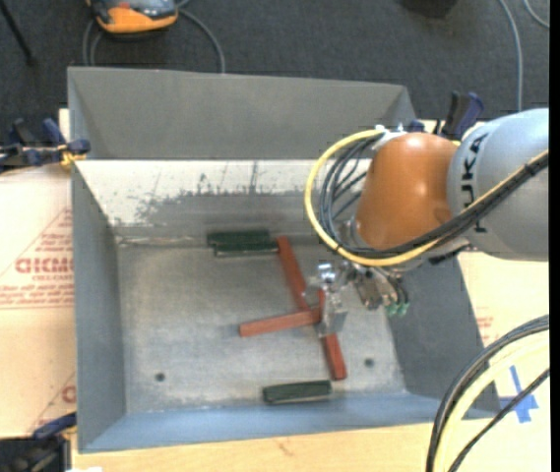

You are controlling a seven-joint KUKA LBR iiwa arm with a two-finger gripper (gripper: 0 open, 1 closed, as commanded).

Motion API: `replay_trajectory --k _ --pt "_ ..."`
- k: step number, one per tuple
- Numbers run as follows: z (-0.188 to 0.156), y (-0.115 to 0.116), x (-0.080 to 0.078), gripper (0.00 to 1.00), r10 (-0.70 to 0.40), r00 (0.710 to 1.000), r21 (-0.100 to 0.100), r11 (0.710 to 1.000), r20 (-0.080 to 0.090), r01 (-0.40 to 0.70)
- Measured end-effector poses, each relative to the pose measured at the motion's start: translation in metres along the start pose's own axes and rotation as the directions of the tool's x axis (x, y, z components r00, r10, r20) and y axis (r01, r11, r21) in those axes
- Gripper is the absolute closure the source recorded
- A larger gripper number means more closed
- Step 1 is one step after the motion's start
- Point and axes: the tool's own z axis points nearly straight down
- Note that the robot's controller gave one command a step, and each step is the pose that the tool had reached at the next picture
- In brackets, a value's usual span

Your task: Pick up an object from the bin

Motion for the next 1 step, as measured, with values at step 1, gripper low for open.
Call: replay_trajectory --k 1 --pt "-0.1246 0.0022 0.0395 1.0 0.021 1.0 0.001 1.0 0.006 -0.021"
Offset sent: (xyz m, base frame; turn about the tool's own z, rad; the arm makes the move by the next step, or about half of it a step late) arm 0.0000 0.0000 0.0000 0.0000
